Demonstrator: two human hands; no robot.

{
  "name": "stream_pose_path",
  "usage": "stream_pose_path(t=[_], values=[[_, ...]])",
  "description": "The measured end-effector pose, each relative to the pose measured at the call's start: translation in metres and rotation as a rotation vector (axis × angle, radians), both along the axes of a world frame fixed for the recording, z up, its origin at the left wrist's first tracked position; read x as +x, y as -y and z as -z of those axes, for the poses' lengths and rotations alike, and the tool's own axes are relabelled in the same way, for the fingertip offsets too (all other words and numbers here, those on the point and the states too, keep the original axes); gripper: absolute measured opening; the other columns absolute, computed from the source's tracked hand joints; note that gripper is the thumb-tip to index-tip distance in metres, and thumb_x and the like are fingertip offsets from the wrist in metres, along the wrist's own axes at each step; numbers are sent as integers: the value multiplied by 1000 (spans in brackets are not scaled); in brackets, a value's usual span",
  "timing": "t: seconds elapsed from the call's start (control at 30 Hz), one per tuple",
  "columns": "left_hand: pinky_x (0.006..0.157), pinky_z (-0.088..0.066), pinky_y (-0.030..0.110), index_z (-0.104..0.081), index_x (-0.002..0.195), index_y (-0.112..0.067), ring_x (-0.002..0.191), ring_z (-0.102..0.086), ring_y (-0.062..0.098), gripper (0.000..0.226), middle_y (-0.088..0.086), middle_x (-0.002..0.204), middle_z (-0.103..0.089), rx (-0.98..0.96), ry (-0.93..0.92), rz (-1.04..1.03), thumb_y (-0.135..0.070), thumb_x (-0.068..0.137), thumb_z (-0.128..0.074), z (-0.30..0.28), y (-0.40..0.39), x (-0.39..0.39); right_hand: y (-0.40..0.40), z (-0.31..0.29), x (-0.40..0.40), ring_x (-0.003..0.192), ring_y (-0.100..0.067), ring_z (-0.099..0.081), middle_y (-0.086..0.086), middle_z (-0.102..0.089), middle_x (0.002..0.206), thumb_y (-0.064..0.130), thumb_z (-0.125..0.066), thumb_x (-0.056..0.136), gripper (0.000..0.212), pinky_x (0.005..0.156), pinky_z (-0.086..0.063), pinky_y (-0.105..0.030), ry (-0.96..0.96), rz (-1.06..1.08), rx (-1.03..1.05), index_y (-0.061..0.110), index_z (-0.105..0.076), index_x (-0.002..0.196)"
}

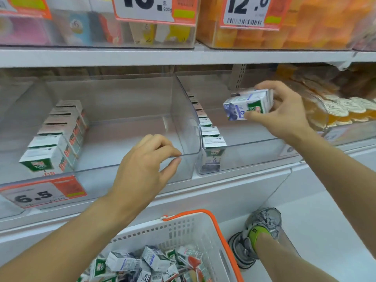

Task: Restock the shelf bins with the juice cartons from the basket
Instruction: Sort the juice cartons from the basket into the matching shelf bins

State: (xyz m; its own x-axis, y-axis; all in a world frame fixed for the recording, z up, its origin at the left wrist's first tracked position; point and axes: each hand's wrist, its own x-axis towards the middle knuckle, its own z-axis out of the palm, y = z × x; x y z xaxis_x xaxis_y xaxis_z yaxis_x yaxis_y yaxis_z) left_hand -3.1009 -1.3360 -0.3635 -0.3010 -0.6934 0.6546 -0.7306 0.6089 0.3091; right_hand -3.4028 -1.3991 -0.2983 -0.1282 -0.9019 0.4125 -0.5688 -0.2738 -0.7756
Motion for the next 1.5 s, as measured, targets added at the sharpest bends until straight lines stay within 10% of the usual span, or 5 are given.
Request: stream_pose_path(t=[0.3, 0.87, 1.03, 1.2, 1.5], values=[[61, -41, 27, -79, 87, -18, 68, -52, 14, 14, -4, 73, -58, 9, -57, -4, -29, 86, -71, 1, 3, 2, 147, 15, 44, 126, -25, -48, -4, -46, 138, 16, -85, 70, 81, 95, -44, -30, -754, -211, 234, 36, -47, 139], [52, -47, 37, -78, 87, -21, 67, -53, 14, 23, -8, 75, -57, 16, -88, 22, -36, 89, -61, 4, 4, 5, 173, 38, 45, 96, -22, -65, -1, -52, 130, 10, -89, 66, 76, 76, -46, -18, -466, -233, 315, 35, -58, 131], [51, -47, 37, -78, 87, -22, 66, -53, 13, 19, -9, 75, -57, -10, -65, 18, -35, 87, -64, 6, 7, 6, 167, 38, 45, 68, 6, -63, 6, -57, 126, 3, -86, 70, 69, 54, -40, -1, -372, -208, 318, 25, -60, 131], [54, -48, 37, -78, 88, -22, 68, -53, 15, 14, -8, 76, -59, -19, -58, 4, -33, 88, -69, 8, 5, 6, 151, 32, 44, 96, -17, -67, 5, -54, 130, 10, -81, 80, 68, 84, -51, -26, -321, -197, 340, 26, -50, 138], [76, -45, 41, -71, 91, -6, 85, -56, 28, 11, 6, 87, -63, -165, -137, 45, -17, 90, -71, -3, -20, 8, 3, -9, 41, 75, -13, -61, -4, -68, 91, 18, -69, 86, 16, 69, -52, -19, -240, 35, -79, 16, -65, 102]])
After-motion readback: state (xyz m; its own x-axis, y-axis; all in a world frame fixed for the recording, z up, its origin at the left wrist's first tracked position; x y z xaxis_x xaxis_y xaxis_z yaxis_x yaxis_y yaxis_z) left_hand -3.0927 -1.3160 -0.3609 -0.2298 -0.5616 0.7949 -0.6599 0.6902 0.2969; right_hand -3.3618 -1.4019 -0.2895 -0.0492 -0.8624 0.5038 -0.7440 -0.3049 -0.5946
